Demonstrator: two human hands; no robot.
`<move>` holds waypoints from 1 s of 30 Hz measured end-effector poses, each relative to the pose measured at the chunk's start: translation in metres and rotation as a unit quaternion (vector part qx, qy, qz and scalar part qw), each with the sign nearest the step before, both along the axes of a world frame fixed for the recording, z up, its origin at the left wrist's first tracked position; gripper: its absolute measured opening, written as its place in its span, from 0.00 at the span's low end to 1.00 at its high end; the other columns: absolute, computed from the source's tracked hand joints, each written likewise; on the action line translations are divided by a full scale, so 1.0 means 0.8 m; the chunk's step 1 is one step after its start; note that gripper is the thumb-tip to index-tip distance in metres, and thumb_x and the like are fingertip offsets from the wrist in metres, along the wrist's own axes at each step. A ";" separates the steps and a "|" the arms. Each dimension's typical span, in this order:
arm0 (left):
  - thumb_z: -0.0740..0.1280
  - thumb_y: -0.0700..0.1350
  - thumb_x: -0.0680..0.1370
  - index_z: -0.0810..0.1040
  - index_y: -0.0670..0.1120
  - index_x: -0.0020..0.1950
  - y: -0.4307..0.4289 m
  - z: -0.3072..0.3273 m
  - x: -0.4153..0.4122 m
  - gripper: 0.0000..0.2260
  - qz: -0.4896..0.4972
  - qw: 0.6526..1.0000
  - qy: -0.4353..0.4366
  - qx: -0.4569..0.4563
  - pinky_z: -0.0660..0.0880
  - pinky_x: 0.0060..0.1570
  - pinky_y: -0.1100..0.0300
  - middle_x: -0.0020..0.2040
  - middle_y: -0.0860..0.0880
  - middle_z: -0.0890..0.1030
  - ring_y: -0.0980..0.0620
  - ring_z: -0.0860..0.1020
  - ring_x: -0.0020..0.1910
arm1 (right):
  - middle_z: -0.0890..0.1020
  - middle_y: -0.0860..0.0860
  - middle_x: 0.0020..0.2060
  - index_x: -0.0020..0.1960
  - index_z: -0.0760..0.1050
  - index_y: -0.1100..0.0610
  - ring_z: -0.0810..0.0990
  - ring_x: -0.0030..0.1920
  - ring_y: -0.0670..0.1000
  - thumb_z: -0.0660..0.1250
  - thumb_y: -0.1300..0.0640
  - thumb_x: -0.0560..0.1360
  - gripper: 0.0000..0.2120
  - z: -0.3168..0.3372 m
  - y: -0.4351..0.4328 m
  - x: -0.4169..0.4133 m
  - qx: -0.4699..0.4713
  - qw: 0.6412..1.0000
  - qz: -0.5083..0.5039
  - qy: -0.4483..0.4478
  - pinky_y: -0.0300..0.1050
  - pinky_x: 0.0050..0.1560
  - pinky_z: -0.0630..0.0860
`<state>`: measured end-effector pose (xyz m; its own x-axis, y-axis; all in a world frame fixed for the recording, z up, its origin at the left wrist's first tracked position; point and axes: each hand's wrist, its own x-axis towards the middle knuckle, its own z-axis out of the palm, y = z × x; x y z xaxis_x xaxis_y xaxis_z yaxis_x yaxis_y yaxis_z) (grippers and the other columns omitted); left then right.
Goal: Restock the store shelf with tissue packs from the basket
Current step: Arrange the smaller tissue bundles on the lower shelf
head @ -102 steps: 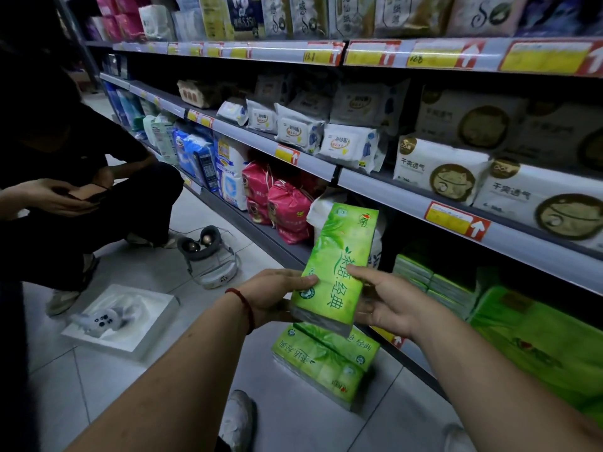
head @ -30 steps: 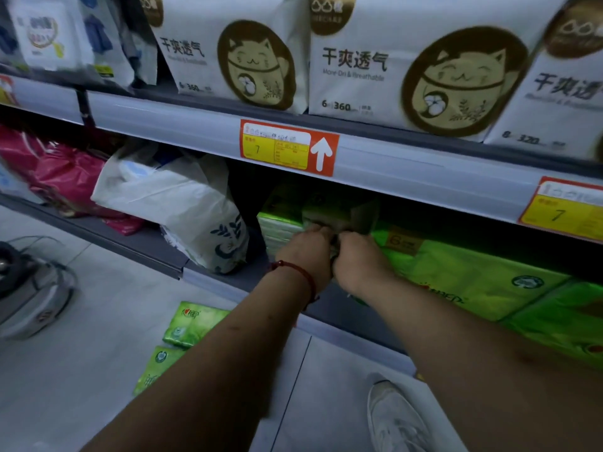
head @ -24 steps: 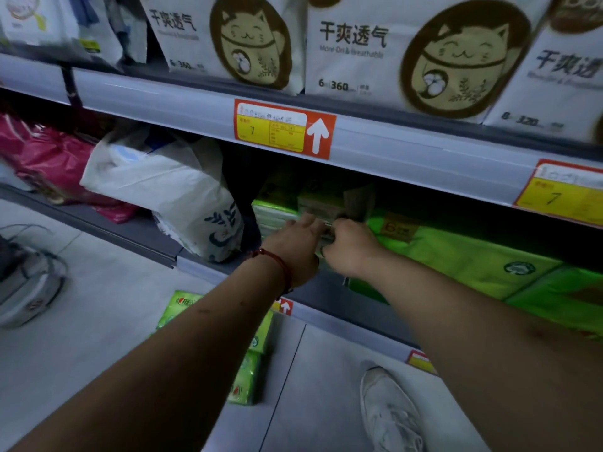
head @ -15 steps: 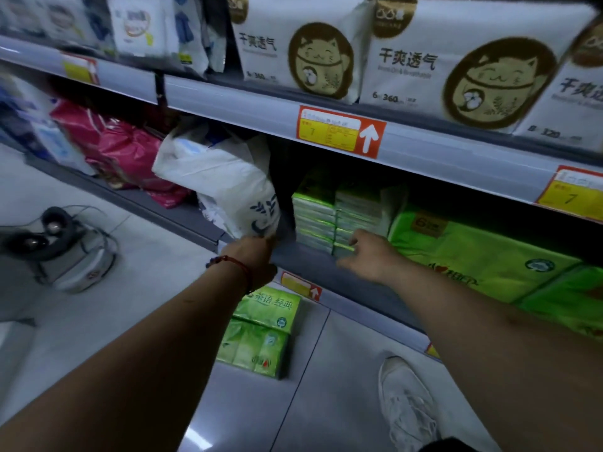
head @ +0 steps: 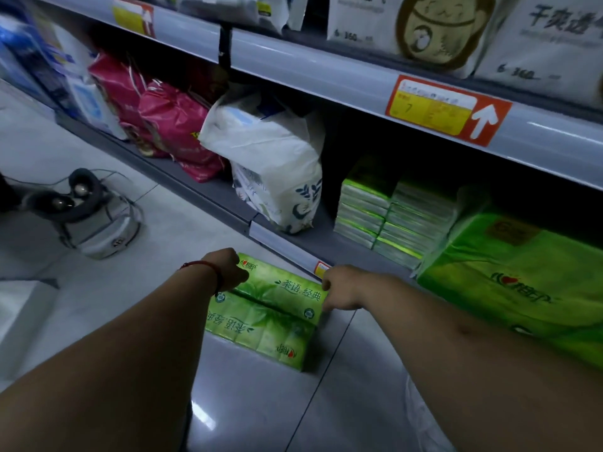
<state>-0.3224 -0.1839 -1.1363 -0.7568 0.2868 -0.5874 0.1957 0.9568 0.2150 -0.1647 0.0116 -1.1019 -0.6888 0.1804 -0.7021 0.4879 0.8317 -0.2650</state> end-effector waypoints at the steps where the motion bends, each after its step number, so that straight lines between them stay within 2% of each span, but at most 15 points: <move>1: 0.69 0.49 0.81 0.69 0.42 0.76 -0.002 -0.009 -0.004 0.25 0.018 1.000 -0.009 0.010 0.71 0.66 0.53 0.72 0.40 0.74 0.41 0.73 0.70 | 0.81 0.58 0.58 0.68 0.76 0.61 0.81 0.52 0.58 0.71 0.50 0.78 0.23 -0.008 -0.006 -0.007 -0.010 1.000 -0.004 -0.002 0.50 0.53 0.81; 3: 0.70 0.49 0.80 0.71 0.41 0.74 -0.008 -0.032 -0.011 0.24 0.051 0.998 -0.017 0.024 0.72 0.64 0.52 0.70 0.39 0.75 0.40 0.74 0.68 | 0.80 0.58 0.52 0.66 0.77 0.62 0.78 0.47 0.57 0.71 0.51 0.79 0.21 -0.023 -0.017 -0.021 -0.032 0.999 -0.016 -0.010 0.49 0.48 0.79; 6: 0.70 0.52 0.80 0.68 0.40 0.74 -0.014 -0.069 -0.018 0.27 0.088 0.995 -0.033 0.015 0.75 0.62 0.51 0.69 0.38 0.74 0.39 0.76 0.65 | 0.77 0.59 0.47 0.61 0.75 0.62 0.77 0.45 0.58 0.69 0.52 0.79 0.16 -0.055 -0.029 -0.035 -0.045 0.995 -0.087 -0.031 0.51 0.52 0.81; 9: 0.70 0.55 0.79 0.63 0.40 0.78 -0.012 -0.095 -0.030 0.34 0.103 0.994 -0.019 0.015 0.74 0.66 0.46 0.74 0.37 0.68 0.37 0.73 0.68 | 0.74 0.59 0.51 0.63 0.72 0.61 0.76 0.45 0.58 0.64 0.53 0.82 0.15 -0.084 -0.036 -0.042 -0.055 0.986 -0.148 -0.054 0.47 0.48 0.72; 11: 0.71 0.55 0.79 0.61 0.40 0.79 -0.010 -0.104 -0.036 0.35 0.114 0.993 -0.001 0.023 0.73 0.67 0.46 0.75 0.37 0.66 0.36 0.72 0.69 | 0.76 0.60 0.59 0.64 0.72 0.62 0.79 0.60 0.59 0.62 0.54 0.83 0.15 -0.103 -0.042 -0.045 -0.066 0.975 -0.201 -0.075 0.44 0.52 0.71; 13: 0.71 0.53 0.79 0.60 0.40 0.80 -0.010 -0.117 -0.039 0.36 0.143 0.988 -0.004 0.050 0.74 0.66 0.46 0.75 0.37 0.67 0.36 0.72 0.69 | 0.72 0.62 0.72 0.76 0.64 0.66 0.73 0.72 0.60 0.63 0.51 0.82 0.28 -0.124 -0.048 -0.044 -0.075 0.960 -0.260 -0.076 0.43 0.61 0.72; 14: 0.71 0.52 0.79 0.58 0.41 0.80 -0.011 -0.124 -0.039 0.36 0.156 0.986 -0.015 0.064 0.74 0.65 0.47 0.75 0.37 0.68 0.36 0.73 0.69 | 0.72 0.61 0.73 0.78 0.61 0.67 0.73 0.71 0.60 0.65 0.50 0.81 0.33 -0.134 -0.050 -0.044 -0.082 0.947 -0.301 -0.073 0.44 0.60 0.73; 15: 0.70 0.50 0.79 0.56 0.42 0.81 -0.011 -0.133 -0.038 0.36 0.165 0.983 -0.032 0.077 0.74 0.64 0.48 0.73 0.37 0.71 0.36 0.74 0.68 | 0.74 0.61 0.71 0.76 0.63 0.67 0.75 0.70 0.60 0.66 0.51 0.80 0.32 -0.144 -0.049 -0.045 -0.090 0.934 -0.339 -0.059 0.45 0.58 0.73; 17: 0.71 0.51 0.77 0.57 0.42 0.81 -0.012 -0.145 -0.034 0.37 0.173 0.977 -0.070 0.099 0.76 0.62 0.48 0.71 0.37 0.74 0.37 0.76 0.66 | 0.78 0.61 0.67 0.71 0.72 0.66 0.77 0.67 0.60 0.66 0.53 0.79 0.25 -0.157 -0.048 -0.051 -0.123 0.907 -0.401 -0.031 0.46 0.58 0.75; 18: 0.71 0.53 0.74 0.60 0.43 0.80 -0.010 -0.148 -0.032 0.39 0.171 0.976 -0.074 0.109 0.75 0.63 0.47 0.71 0.37 0.73 0.37 0.76 0.66 | 0.78 0.60 0.66 0.71 0.72 0.66 0.78 0.66 0.59 0.65 0.53 0.80 0.23 -0.160 -0.047 -0.053 -0.146 0.894 -0.423 -0.032 0.47 0.62 0.76; 19: 0.70 0.55 0.70 0.60 0.43 0.80 -0.009 -0.151 -0.031 0.42 0.171 0.976 -0.071 0.115 0.74 0.66 0.47 0.74 0.37 0.70 0.37 0.74 0.69 | 0.77 0.60 0.67 0.72 0.70 0.66 0.78 0.64 0.58 0.65 0.53 0.81 0.24 -0.159 -0.046 -0.055 -0.168 0.877 -0.449 -0.029 0.49 0.65 0.75; 21: 0.72 0.56 0.71 0.55 0.46 0.83 -0.006 -0.154 -0.033 0.45 0.184 0.973 -0.070 0.119 0.68 0.73 0.46 0.81 0.39 0.59 0.37 0.66 0.76 | 0.76 0.60 0.67 0.75 0.65 0.66 0.78 0.63 0.57 0.68 0.53 0.81 0.29 -0.157 -0.042 -0.055 -0.196 0.843 -0.501 -0.007 0.53 0.67 0.74; 24: 0.72 0.58 0.71 0.49 0.48 0.84 -0.004 -0.159 -0.036 0.49 0.206 0.963 -0.104 0.139 0.69 0.72 0.44 0.78 0.39 0.66 0.37 0.69 0.74 | 0.76 0.61 0.69 0.77 0.63 0.65 0.77 0.62 0.59 0.73 0.55 0.78 0.33 -0.152 -0.038 -0.051 -0.222 0.829 -0.514 0.000 0.55 0.66 0.75; 26: 0.72 0.57 0.72 0.54 0.47 0.83 -0.003 -0.157 -0.036 0.46 0.217 0.964 -0.075 0.133 0.71 0.70 0.44 0.76 0.39 0.68 0.37 0.70 0.72 | 0.73 0.60 0.72 0.77 0.65 0.62 0.74 0.68 0.60 0.75 0.58 0.76 0.34 -0.152 -0.032 -0.047 -0.258 0.812 -0.523 -0.002 0.55 0.67 0.73; 30: 0.69 0.60 0.76 0.71 0.45 0.74 -0.004 -0.138 -0.048 0.31 0.229 0.969 0.019 0.091 0.71 0.68 0.42 0.72 0.40 0.67 0.36 0.65 0.72 | 0.68 0.57 0.77 0.75 0.68 0.56 0.68 0.75 0.60 0.77 0.56 0.73 0.33 -0.149 -0.023 -0.046 -0.329 0.786 -0.522 -0.019 0.58 0.72 0.71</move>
